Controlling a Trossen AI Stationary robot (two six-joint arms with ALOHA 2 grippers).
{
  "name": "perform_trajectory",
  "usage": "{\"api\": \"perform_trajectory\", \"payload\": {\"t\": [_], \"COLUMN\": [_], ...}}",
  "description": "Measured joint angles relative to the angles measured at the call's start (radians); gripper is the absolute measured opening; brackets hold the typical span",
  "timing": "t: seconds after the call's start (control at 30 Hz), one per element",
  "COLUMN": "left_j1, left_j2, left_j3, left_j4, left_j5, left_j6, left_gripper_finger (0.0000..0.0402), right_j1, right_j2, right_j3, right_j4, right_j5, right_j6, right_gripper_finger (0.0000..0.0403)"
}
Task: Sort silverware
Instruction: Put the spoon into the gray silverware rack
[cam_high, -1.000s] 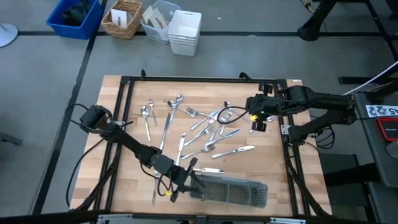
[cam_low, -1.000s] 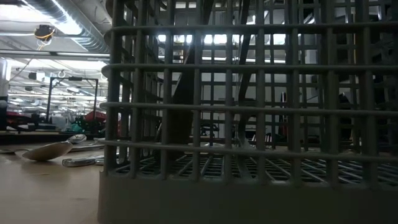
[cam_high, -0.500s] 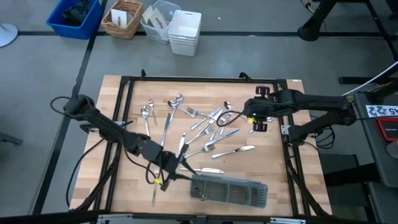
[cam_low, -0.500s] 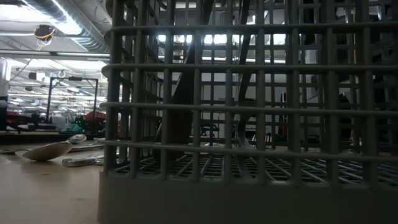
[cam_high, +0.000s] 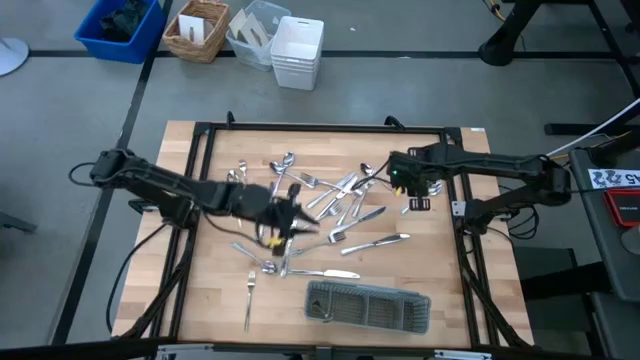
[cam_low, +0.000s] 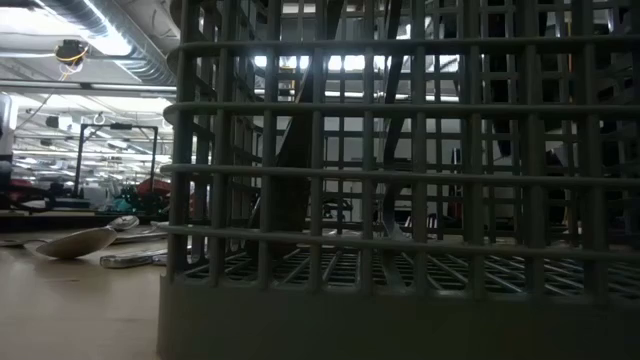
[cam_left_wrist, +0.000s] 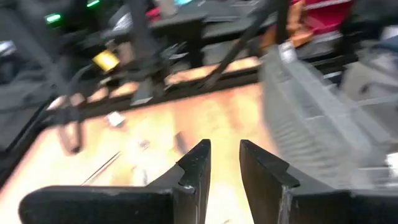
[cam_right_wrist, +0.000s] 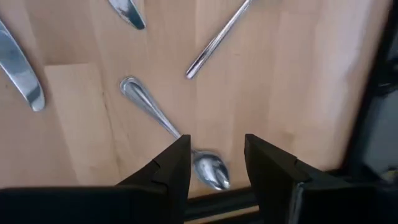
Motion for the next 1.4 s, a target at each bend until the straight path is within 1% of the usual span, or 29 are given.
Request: {"api": "perform_trajectory", "payload": {"t": [0.13,0.3,0.47,0.6,0.77,0.9,1.13,1.3,1.4], "left_j1": [0.112,0.244,0.347,0.401,0.436,0.443,0.443,0.443,0.443], "left_j2": [0.0,0.0,0.0,0.0,0.0,0.0,0.0,0.0,0.0], "left_j3": [0.0,-0.001,-0.001,-0.001,-0.001,-0.001,-0.001,-0.001,-0.001], "left_j4": [-0.078,-0.112,-0.119,-0.119,-0.122,-0.125,-0.124,-0.124,-0.124], "left_j5": [0.037,0.137,0.213,0.232,0.233,0.233,0.233,0.233,0.233], "left_j6": [0.002,0.02,0.049,0.053,0.053,0.053,0.061,0.06,0.06], "left_gripper_finger": [0.0071,0.0063,0.0057,0.0056,0.0056,0.0056,0.0056,0.0056,0.0056], "right_j1": [-0.082,-0.164,-0.207,-0.219,-0.219,-0.219,-0.219,-0.219,-0.219], "right_j2": [-0.001,0.0,0.0,0.0,0.0,0.0,0.0,0.001,-0.001], "right_j3": [-0.053,-0.136,-0.237,-0.301,-0.339,-0.369,-0.425,-0.461,-0.478], "right_j4": [0.057,0.106,0.171,0.237,0.249,0.264,0.352,0.419,0.434], "right_j5": [-0.06,-0.09,-0.105,-0.106,-0.107,-0.108,-0.114,-0.106,-0.104], "right_j6": [-0.054,-0.127,-0.201,-0.206,-0.206,-0.206,-0.208,-0.254,-0.255], "right_gripper_finger": [0.015,0.015,0.015,0.015,0.0149,0.0149,0.0149,0.0149,0.0149]}}
